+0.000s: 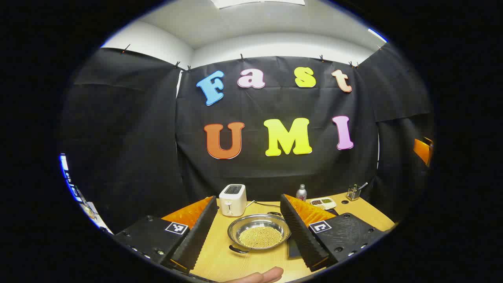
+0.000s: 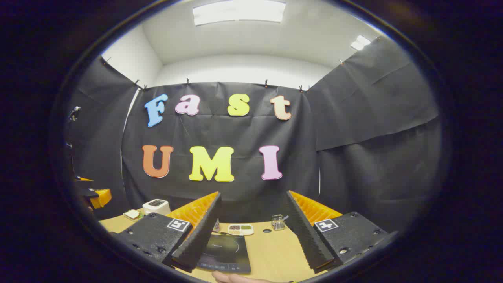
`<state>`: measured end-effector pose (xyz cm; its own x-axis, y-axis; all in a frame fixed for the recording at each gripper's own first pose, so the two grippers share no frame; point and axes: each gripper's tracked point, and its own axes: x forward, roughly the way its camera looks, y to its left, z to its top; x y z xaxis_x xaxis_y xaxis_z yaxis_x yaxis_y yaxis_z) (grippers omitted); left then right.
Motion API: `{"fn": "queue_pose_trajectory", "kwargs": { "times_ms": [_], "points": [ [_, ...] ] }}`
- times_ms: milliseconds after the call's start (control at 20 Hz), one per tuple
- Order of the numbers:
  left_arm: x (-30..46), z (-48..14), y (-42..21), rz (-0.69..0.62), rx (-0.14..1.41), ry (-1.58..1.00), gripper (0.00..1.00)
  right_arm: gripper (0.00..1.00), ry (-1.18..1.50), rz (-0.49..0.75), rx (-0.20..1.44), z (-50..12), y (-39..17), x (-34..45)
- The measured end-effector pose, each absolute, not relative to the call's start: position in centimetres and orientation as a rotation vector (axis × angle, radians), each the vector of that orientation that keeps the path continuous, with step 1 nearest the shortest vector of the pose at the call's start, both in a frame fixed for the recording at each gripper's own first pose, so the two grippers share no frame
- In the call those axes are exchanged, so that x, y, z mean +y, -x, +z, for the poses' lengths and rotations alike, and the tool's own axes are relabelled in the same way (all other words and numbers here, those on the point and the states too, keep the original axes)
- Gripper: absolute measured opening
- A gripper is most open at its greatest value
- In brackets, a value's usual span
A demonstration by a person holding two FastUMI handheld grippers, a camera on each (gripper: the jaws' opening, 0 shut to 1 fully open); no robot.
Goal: First push the handle of the pot to place it horizontally, then grasp the pot with both hands and set it on the induction cooktop.
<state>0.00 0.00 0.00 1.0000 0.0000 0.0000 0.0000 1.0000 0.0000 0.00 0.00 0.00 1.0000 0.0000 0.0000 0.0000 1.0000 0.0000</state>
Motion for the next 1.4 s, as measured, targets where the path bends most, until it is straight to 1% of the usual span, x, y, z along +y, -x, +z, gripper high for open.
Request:
{"fn": "queue_pose_trajectory", "kwargs": {
  "times_ms": [450,700,950,1150,1200,1300,1350,1400],
  "points": [
    [0.3,0.9,0.5,-0.029,-0.037,0.03,0.96,1.0,-0.005,-0.009,-0.01,0.1,0.2,-0.5],
    [-0.7,1.3,0.7,-0.082,-0.067,0.07,0.96,0.99,-0.013,0.0,-0.005,-0.2,-0.2,-0.8],
    [0.1,0.0,-0.1,-0.041,-0.048,0.051,0.96,0.99,0.028,0.002,-0.016,-0.5,-0.5,-1.0],
    [-0.4,-2.0,-1.6,-0.061,-0.009,0.041,0.95,0.99,0.037,-0.003,0.019,-1.5,-0.1,-1.1],
    [-0.3,-2.7,-2.0,-0.064,0.009,0.025,0.94,0.99,0.032,0.005,0.027,-1.5,0.1,-0.9],
    [-0.7,-4.5,-2.8,-0.09,0.066,0.008,0.71,0.99,0.024,0.015,0.027,-1.4,0.3,-0.6],
    [-1.0,-5.7,-2.9,-0.107,0.106,0.005,0.72,0.99,0.024,0.015,0.022,-1.4,0.4,-0.7],
    [-1.3,-6.5,-3.2,-0.124,0.139,0.009,0.66,0.99,0.026,0.015,0.017,-1.2,0.4,-0.7]
  ]
}}
